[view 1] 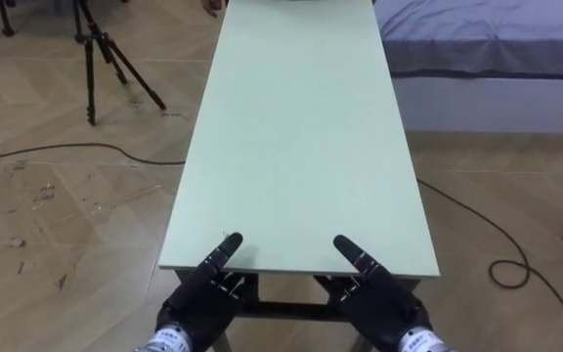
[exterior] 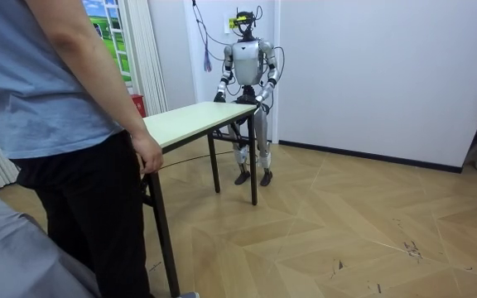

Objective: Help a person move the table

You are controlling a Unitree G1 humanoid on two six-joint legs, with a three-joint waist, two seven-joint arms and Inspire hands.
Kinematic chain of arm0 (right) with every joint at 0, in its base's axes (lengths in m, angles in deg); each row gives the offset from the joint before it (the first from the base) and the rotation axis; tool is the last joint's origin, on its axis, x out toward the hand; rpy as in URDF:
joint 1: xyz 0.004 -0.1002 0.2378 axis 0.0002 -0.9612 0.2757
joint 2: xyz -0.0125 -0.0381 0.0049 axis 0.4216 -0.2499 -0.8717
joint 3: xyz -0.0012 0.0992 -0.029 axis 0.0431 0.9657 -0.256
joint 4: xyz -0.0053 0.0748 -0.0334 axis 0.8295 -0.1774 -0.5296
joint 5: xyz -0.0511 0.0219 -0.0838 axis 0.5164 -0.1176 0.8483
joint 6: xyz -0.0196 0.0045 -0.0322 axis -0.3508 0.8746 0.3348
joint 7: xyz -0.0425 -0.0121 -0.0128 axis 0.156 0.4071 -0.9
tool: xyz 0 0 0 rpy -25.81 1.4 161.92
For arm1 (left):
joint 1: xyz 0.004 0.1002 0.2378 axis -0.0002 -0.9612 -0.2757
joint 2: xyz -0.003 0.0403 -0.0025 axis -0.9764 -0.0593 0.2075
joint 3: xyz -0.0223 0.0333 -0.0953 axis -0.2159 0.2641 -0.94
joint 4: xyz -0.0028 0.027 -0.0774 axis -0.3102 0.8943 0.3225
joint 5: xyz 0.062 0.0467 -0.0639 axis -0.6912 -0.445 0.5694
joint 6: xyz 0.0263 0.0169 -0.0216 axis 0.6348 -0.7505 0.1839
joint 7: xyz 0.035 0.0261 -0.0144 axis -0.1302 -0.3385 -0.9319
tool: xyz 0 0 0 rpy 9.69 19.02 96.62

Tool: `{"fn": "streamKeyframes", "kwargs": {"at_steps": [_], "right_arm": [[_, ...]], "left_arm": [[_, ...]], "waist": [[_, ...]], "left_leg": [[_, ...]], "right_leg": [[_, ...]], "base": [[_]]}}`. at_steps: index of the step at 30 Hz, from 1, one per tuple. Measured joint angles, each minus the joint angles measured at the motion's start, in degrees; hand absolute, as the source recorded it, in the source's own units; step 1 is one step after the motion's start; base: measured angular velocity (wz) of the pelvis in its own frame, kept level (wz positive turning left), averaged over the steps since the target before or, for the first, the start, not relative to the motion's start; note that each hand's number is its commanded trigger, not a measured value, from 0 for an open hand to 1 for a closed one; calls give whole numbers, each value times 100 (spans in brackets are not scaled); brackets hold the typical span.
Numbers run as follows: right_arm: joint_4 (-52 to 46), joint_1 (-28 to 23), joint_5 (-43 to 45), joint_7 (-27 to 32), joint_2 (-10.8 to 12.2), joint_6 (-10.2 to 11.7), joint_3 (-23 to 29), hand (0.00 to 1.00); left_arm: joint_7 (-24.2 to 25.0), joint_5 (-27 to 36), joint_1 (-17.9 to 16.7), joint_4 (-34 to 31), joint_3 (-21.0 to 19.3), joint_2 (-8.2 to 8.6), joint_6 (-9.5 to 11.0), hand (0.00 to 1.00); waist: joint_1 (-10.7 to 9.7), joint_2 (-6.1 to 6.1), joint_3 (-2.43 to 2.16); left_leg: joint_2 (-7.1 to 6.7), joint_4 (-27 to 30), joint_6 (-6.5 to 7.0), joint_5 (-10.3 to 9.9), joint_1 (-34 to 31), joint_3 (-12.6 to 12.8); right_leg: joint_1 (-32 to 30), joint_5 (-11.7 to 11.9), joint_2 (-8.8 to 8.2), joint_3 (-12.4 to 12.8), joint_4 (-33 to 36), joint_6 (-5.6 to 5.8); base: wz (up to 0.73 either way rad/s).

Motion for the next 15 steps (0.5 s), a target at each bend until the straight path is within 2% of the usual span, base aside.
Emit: {"fn": "streamKeyframes", "kwargs": {"at_steps": [5, 9, 15], "right_arm": [[-5, -25, -282, 161, 41, 76, 101, 0], [-27, -24, -480, 312, 272, 74, 260, 0], [-112, -28, -636, 495, 406, 80, 357, 0]], "left_arm": [[-78, 9, 1, 0, -35, 58, -5, 0], [-135, 11, 5, 34, -70, 93, -13, 0], [-165, 16, 0, 50, -225, 241, -50, 0]], "waist": [[-7, 25, -27], [-84, 67, -59], [-106, 108, -50]], "left_leg": [[0, 2, 0, 0, -3, -8], [-3, 2, 0, 0, -15, -11], [-6, 4, 0, 0, -22, -4]], "right_leg": [[-37, 0, 0, 2, 3, 0], [-51, 0, -5, -5, 12, 0], [-59, 0, -8, -4, 19, 0]], "base": [[0], [0], [0]]}}
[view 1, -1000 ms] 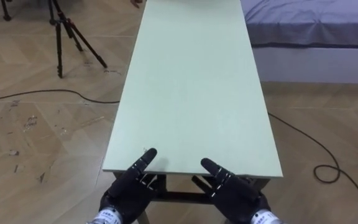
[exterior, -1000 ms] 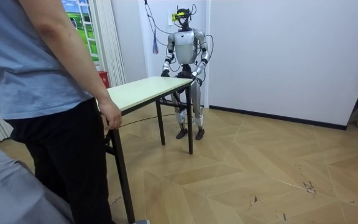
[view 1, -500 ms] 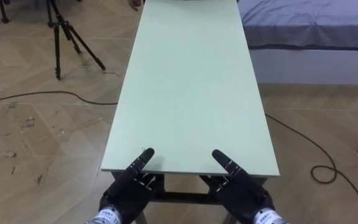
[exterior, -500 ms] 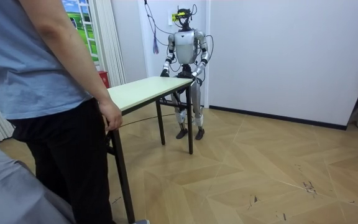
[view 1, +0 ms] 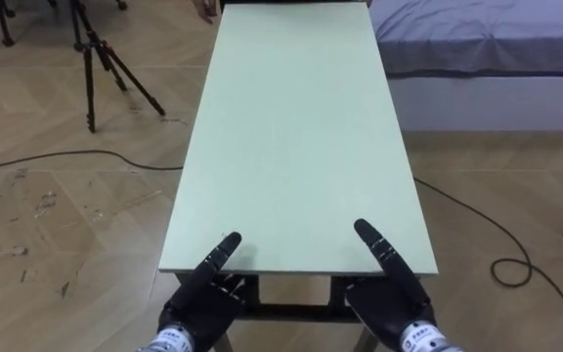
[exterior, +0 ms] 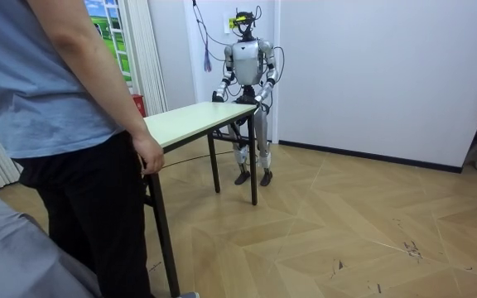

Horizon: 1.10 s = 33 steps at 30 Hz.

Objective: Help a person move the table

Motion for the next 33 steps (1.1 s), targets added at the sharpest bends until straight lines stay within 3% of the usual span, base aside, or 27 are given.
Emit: {"fn": "streamKeyframes", "kwargs": {"at_steps": [9, 10, 12, 13, 20, 24, 33], "right_arm": [[-85, -3, -42, 63, 43, 19, 4, 0], [-85, -6, -61, 63, 55, 33, 6, 26], [-91, -10, -131, 63, 82, 53, 7, 100], [-96, -10, -154, 63, 84, 56, 7, 100], [-117, -17, -234, 60, 103, 113, 9, 100], [-89, -16, -197, 442, 122, 228, 9, 100], [-91, -11, 2, 487, 225, 302, 8, 100]], "left_arm": [[-27, 334, 0, -62, -75, 45, -2, 0], [-33, 367, 0, -64, -88, 57, -2, 5], [-55, 589, -1, -95, -117, 75, -1, 89], [-79, 623, -1, -115, -122, 79, -1, 100], [-228, 677, -3, -209, -200, 191, 2, 100], [-239, 670, -3, -275, -188, 283, -2, 100], [-430, 586, -1, -278, -185, 285, -2, 100]], "waist": [[-27, 1, 15], [-27, -3, 17], [-27, -17, 27], [-26, -19, 28], [-12, -20, 28], [62, -34, 39], [62, -31, 52]], "left_leg": [[-4, 10, 0, 0, -40, 0], [-4, 10, 0, 0, -40, 0], [-4, 14, 0, 0, -53, -3], [-4, 15, 0, 0, -63, -2], [-5, 22, 0, 0, -102, -3], [-6, 19, 0, 0, -127, -9], [-8, 4, 0, 0, -143, -14]], "right_leg": [[-12, 1, -5, 0, 3, 1], [-13, 1, -5, 0, 0, 1], [-52, 1, -4, 1, -7, 2], [-56, 1, -4, 1, -7, 2], [-66, 12, -5, 0, -6, 2], [-98, 10, -7, -3, -8, 3], [-85, 6, -5, 10, -23, 10]], "base": [[0], [0], [0], [0], [0], [2], [0]]}}
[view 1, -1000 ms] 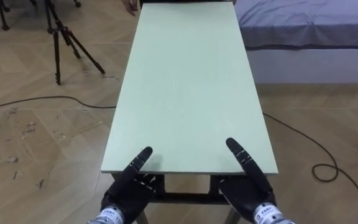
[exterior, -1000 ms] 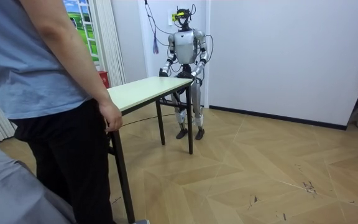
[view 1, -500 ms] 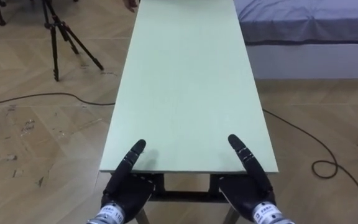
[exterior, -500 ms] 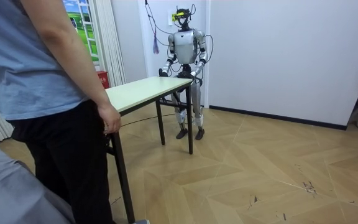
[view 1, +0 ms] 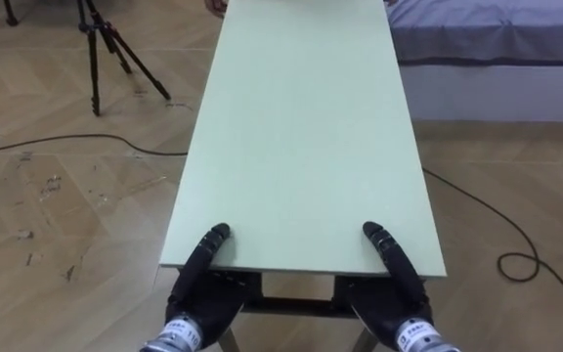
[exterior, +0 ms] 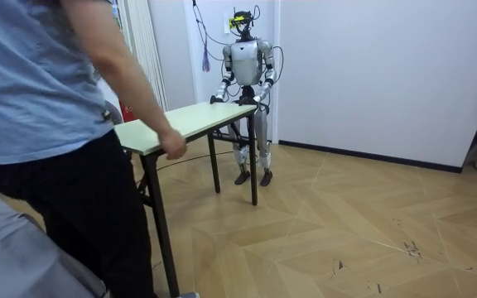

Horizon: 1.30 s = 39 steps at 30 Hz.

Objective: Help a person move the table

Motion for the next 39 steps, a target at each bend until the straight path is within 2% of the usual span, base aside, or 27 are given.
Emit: {"fn": "streamKeyframes", "kwargs": {"at_steps": [22, 26, 30, 34, 37, 39], "right_arm": [[-38, 14, 116, 13, 0, 87, 0, 100], [-50, 13, 240, 0, 16, 174, 2, 100], [-491, -64, 363, 61, -28, 170, 2, 100], [-838, -147, 450, 70, -22, 240, 1, 100], [-1134, -327, 450, 71, -6, 380, -11, 100], [-1314, -424, 463, 71, 1, 464, -60, 100]], "left_arm": [[-34, -244, 7, -71, 1, 23, 9, 100], [-30, -403, -14, -108, -2, 101, 41, 100], [-34, -471, -295, -654, -4, 143, 156, 100], [-34, -550, -421, -1049, -2, 145, 211, 100], [-34, -674, -444, -1285, 37, 151, 252, 100], [-34, -688, -588, -1531, 61, 151, 311, 100]], "waist": [[4, 28, 13], [39, 31, 11], [21, 29, 11], [50, 17, 15], [111, -6, 14], [103, -25, 15]], "left_leg": [[-7, 9, 0, 0, -51, 5], [-7, 8, 0, 0, -49, 7], [-7, 4, 0, 0, -58, 15], [-6, -7, 0, 0, -47, 22], [-4, -8, 0, 0, -47, 21], [-5, -10, 0, 0, -66, 25]], "right_leg": [[-49, -4, -6, -19, 13, 5], [-43, -4, -8, -23, 11, 6], [-52, -4, -5, -17, 6, 6], [-53, -4, -2, -15, 12, 6], [-51, -4, 0, -14, 7, 6], [-73, -5, 1, -3, 7, 8]], "base": [[0], [0], [0], [-1], [0], [-2]]}}
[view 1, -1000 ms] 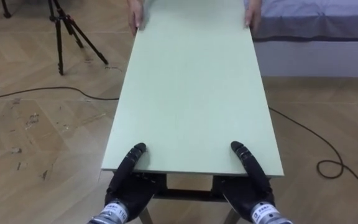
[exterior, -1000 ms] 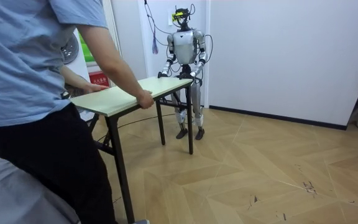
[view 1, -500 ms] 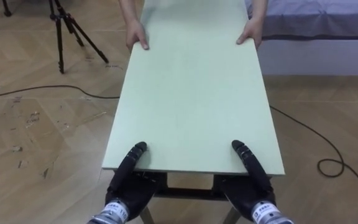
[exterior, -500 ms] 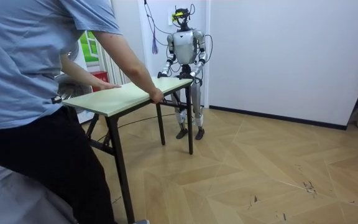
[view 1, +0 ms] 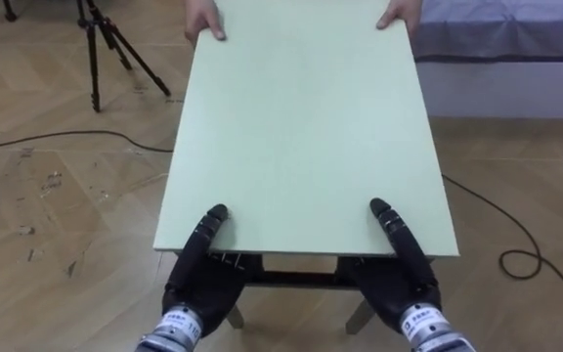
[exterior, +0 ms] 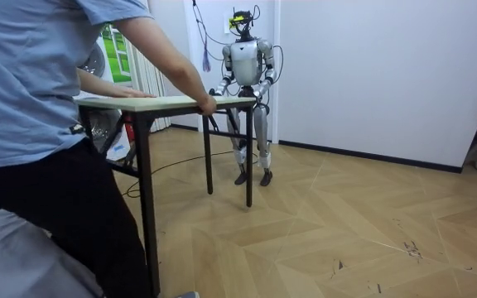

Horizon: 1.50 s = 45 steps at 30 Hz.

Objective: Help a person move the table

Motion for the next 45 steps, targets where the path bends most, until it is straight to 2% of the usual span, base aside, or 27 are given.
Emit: {"fn": "streamKeyframes", "kwargs": {"at_steps": [3, 5, 6, 10, 14, 17, 18, 23, 26, 28, 30, 31, 33, 34, 36, 37, 38, 39, 41, 42, 43, 44, 45], "right_arm": [[-178, -106, -12, 0, -1, 96, -42, 100], [-247, -152, -21, 0, -2, 117, -42, 100], [-248, -154, -33, 1, -4, 132, -52, 100], [-307, -154, -37, 1, -19, 211, -90, 100], [-316, -154, -37, 0, -45, 299, -174, 100], [-317, -154, -47, -2, -80, 371, -271, 100], [-316, -157, -45, -2, -158, 417, -327, 100], [-317, -214, -87, -51, -219, 682, -611, 100], [-316, -306, -255, -68, -232, 858, -779, 100], [-318, -364, -263, -104, -253, 907, -810, 100], [-298, -363, -257, -104, -250, 971, -864, 100], [-284, -363, -250, -104, -270, 971, -865, 100], [-257, -370, -244, -108, -298, 972, -876, 100], [-240, -382, -241, -125, -297, 972, -876, 100], [-242, -459, -228, -173, -308, 974, -877, 100], [-242, -465, -222, -176, -313, 965, -881, 100], [-242, -472, -207, -176, -388, 948, -889, 100], [-242, -480, -174, -176, -480, 926, -896, 100], [-242, -487, -142, -193, -528, 965, -900, 100], [-242, -480, -161, -227, -522, 1002, -900, 100], [-242, -477, -150, -241, -525, 1029, -906, 100], [-241, -475, -93, -242, -525, 1091, -912, 100], [-242, -470, -79, -243, -526, 1145, -907, 100]], "left_arm": [[1, -73, -141, -241, 154, 6, 209, 100], [2, -124, -175, -295, 181, 45, 256, 100], [5, -156, -176, -297, 233, 54, 358, 100], [53, -157, -178, -347, 376, 10, 583, 100], [74, -139, -212, -347, 477, -30, 716, 100], [111, -120, -282, -347, 608, -56, 929, 100], [156, -120, -336, -348, 638, -57, 983, 100], [219, -103, -467, -352, 795, -100, 1286, 100], [236, -81, -499, -352, 870, -142, 1342, 100], [236, -80, -533, -352, 977, -172, 1452, 100], [236, -82, -537, -344, 1077, -200, 1577, 100], [236, -62, -537, -338, 1083, -223, 1577, 100], [237, 8, -543, -319, 1112, -296, 1573, 100], [237, 28, -560, -318, 1121, -306, 1570, 100], [237, 207, -603, -318, 1192, -375, 1566, 100], [237, 240, -625, -318, 1210, -396, 1563, 100], [238, 335, -698, -319, 1258, -398, 1564, 100], [265, 338, -788, -319, 1295, -389, 1559, 100], [267, 333, -818, -319, 1313, -386, 1541, 100], [287, 332, -792, -319, 1312, -408, 1524, 100], [300, 334, -782, -320, 1311, -414, 1509, 100], [311, 338, -780, -320, 1311, -409, 1479, 100], [314, 335, -741, -320, 1312, -403, 1438, 100]], "waist": [[-13, -57, -4], [-9, -89, -7], [-10, -99, -6], [0, -101, -8], [-6, -112, -15], [-5, -127, -21], [-6, -133, -22], [-15, -188, -44], [-6, -232, -43], [-26, -252, -39], [-3, -266, -33], [-13, -269, -34], [0, -249, -17], [4, -229, -15], [4, -170, -6], [17, -159, 0], [44, -89, 7], [51, -1, -12], [-35, 81, -1], [-111, 101, 17], [-127, 102, 22], [-139, 144, 31], [-180, 217, 52]], "left_leg": [[0, 0, 0, 0, -30, 0], [0, 0, 0, 0, -31, 1], [0, 0, 0, 0, -41, -2], [-2, 2, 0, 0, -105, 7], [-6, 7, 0, 0, -123, 25], [-6, 14, 0, 0, -138, 27], [-5, 22, 0, 0, -155, 27], [6, 82, 0, 0, -268, -13], [8, 279, -7, -6, -380, -22], [10, 525, -37, -26, -514, -10], [82, 1171, -140, -154, -853, -8], [89, 1368, -157, -163, -959, -17], [210, 2330, -179, -174, -1452, -27], [269, 2567, -185, -169, -1576, -22], [490, 3379, -279, -63, -1997, -20], [525, 3525, -275, -38, -2048, -17], [614, 3966, -290, -2, -2091, 2], [659, 4391, -320, 36, -2011, 26], [637, 4599, -372, 98, -1688, 5], [560, 4309, -404, -142, -1492, -35], [536, 4121, -428, -296, -1431, -61], [539, 3784, -482, -589, -1302, -103], [551, 3481, -471, -849, -1197, -121]], "right_leg": [[-33, -1, 2, 7, 2, 1], [-38, 0, 3, 15, 9, 1], [-58, 0, 6, 25, 20, 0], [-173, 0, 8, 87, 110, 0], [-194, 0, 10, 108, 112, 0], [-207, 0, 10, 108, 114, 0], [-214, 0, 9, 98, 114, 0], [-285, 7, 1, -8, 131, -12], [-301, 6, -34, -78, 200, -14], [-325, 0, -64, -115, 243, -23], [-443, -42, -4, -128, 418, -82], [-465, -51, 6, -129, 445, -95], [-585, -110, 29, -162, 514, -183], [-583, -132, 65, -181, 516, -212], [-638, -210, 164, -344, 577, -283], [-659, -227, 162, -395, 620, -309], [-663, -250, 175, -538, 677, -353], [-703, -223, 201, -645, 760, -478], [-801, -202, 256, -746, 872, -485], [-953, -155, 256, -836, 964, -506], [-1033, -136, 253, -853, 1001, -520], [-1130, -72, 252, -934, 1007, -553], [-1246, -16, 251, -1045, 1003, -575]], "base": [[-2], [-2], [-4], [-5], [-1], [0], [0], [5], [13], [11], [0], [0], [0], [0], [-2], [-21], [-35], [-29], [14], [29], [12], [6], [8]]}}
